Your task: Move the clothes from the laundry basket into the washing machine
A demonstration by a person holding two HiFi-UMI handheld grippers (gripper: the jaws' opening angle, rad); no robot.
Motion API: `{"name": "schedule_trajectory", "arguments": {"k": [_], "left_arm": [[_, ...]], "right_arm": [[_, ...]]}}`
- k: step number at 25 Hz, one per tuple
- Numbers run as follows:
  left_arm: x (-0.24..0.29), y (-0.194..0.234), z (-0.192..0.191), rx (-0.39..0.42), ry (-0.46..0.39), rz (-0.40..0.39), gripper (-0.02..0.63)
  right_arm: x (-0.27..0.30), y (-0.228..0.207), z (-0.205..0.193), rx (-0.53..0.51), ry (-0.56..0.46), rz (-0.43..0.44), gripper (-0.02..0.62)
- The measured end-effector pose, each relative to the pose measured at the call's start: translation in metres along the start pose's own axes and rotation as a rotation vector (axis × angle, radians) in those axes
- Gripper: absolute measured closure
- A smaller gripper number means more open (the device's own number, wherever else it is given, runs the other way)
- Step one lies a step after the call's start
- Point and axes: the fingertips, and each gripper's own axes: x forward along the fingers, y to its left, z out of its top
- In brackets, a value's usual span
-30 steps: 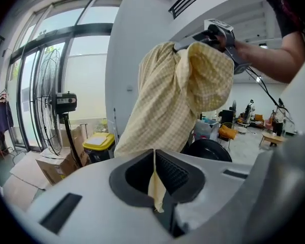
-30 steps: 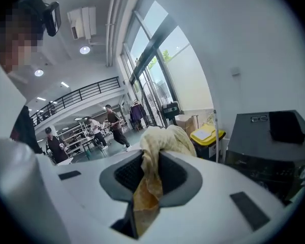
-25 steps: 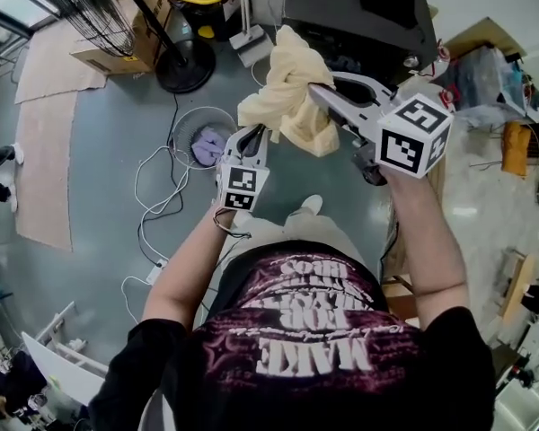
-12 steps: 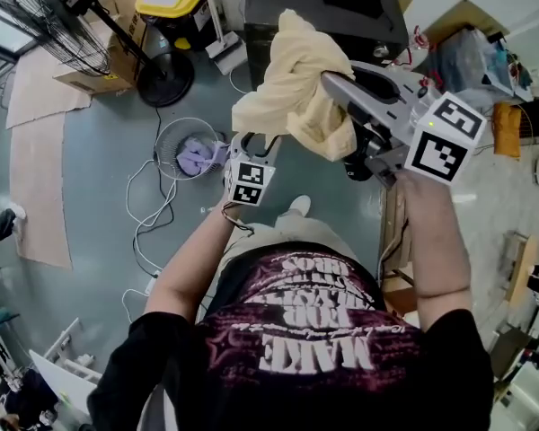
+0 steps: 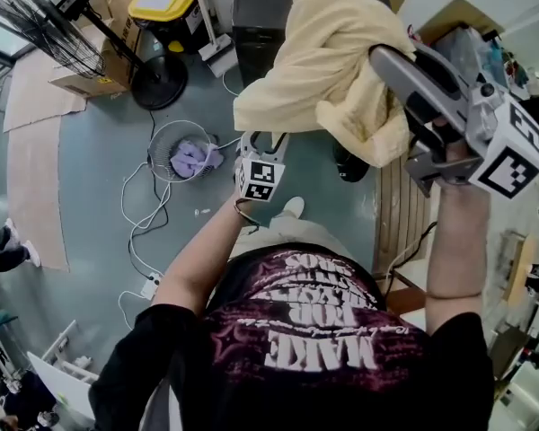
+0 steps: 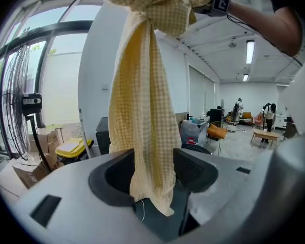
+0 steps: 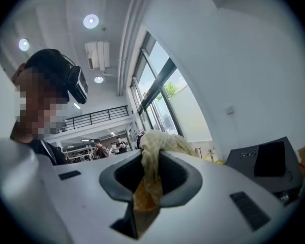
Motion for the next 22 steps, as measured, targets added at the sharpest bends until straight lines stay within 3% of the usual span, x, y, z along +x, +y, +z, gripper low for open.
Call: {"name": "schedule_trajectory", "arguments": {"k": [5, 6, 7, 14, 22], "left_arm": [[0.033, 0.006, 0.007, -0.011, 0.015, 0.052, 0.396], [0.037, 0.008, 0.01, -0.014, 0.013, 0.058, 0.513], [0.04, 0.01, 0.014, -0.02, 0.005, 0.057, 0.583], [0.017, 0.027, 0.054, -0.099, -0.136, 0.012, 0.588], [0.004, 0.052, 0.089, -0.062, -0.188, 0.053, 0.588]], "right_arm": [[-0.013, -0.005, 0.021, 0.022, -0.06, 0.019, 0.518], [-0.016, -0.01, 0.022, 0.025, -0.069, 0.013, 0.519], [-0.02, -0.015, 0.023, 0.025, -0.079, 0.002, 0.518], [-0.05, -0.079, 0.01, 0.036, -0.115, -0.138, 0.52], [-0.051, -0.133, -0.032, 0.094, -0.065, -0.176, 0.52]]}}
